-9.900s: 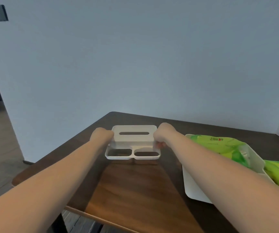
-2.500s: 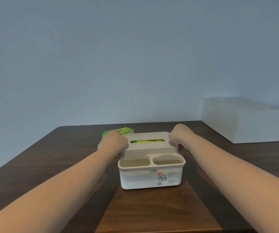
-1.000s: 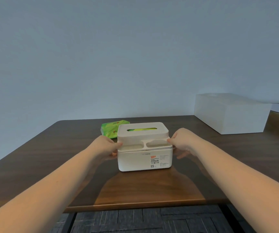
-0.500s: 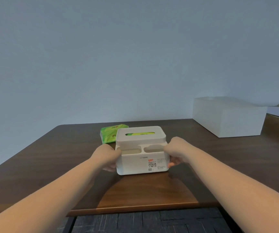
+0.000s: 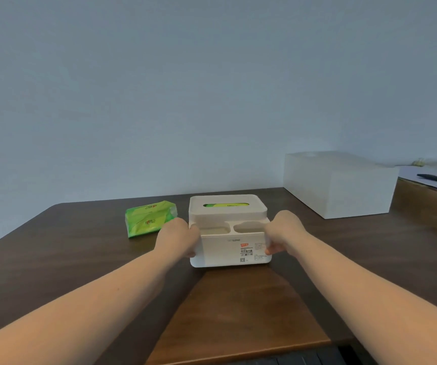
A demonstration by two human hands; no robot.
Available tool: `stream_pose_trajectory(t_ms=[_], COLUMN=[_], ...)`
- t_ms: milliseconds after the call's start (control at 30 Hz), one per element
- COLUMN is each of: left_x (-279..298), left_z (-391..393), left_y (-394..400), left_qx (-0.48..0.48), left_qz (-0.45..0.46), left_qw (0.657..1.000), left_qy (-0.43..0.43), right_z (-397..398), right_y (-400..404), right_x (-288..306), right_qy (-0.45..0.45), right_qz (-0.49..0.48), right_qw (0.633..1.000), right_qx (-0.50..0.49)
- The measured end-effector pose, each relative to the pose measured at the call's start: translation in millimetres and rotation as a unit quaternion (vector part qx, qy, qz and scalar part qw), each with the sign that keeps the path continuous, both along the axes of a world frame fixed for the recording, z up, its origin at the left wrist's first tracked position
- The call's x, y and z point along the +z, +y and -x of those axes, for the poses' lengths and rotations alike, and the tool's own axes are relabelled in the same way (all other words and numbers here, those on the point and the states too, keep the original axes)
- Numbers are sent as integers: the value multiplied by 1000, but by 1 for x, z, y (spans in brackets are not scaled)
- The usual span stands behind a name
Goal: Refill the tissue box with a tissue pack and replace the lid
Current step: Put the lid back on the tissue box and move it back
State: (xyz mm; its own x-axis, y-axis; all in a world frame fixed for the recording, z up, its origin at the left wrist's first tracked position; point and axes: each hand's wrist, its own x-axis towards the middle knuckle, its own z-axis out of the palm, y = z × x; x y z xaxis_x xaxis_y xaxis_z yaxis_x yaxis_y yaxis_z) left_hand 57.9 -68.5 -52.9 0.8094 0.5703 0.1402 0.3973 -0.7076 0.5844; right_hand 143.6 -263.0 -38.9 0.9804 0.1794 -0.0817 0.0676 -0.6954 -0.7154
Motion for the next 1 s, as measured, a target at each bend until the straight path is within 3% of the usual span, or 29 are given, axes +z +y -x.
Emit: stream_pose_trajectory(t_ms=[167, 533, 1000], left_x=[-2, -6, -17], left_z=[-62, -202, -317], left_y=[-12, -26, -31], left_qx=[-23, -51, -21], left_qz=[29, 72, 149], left_qw=[999, 994, 983], left_qy=[-17, -63, -102], right_z=[-58, -185, -279], right_y=[-11, -14, -1], right_x=[2, -2, 15], right_qy=[-14, 18, -84], right_qz=[7, -114, 24], right_qw=[998, 986, 983], right_qx=[-61, -119, -164])
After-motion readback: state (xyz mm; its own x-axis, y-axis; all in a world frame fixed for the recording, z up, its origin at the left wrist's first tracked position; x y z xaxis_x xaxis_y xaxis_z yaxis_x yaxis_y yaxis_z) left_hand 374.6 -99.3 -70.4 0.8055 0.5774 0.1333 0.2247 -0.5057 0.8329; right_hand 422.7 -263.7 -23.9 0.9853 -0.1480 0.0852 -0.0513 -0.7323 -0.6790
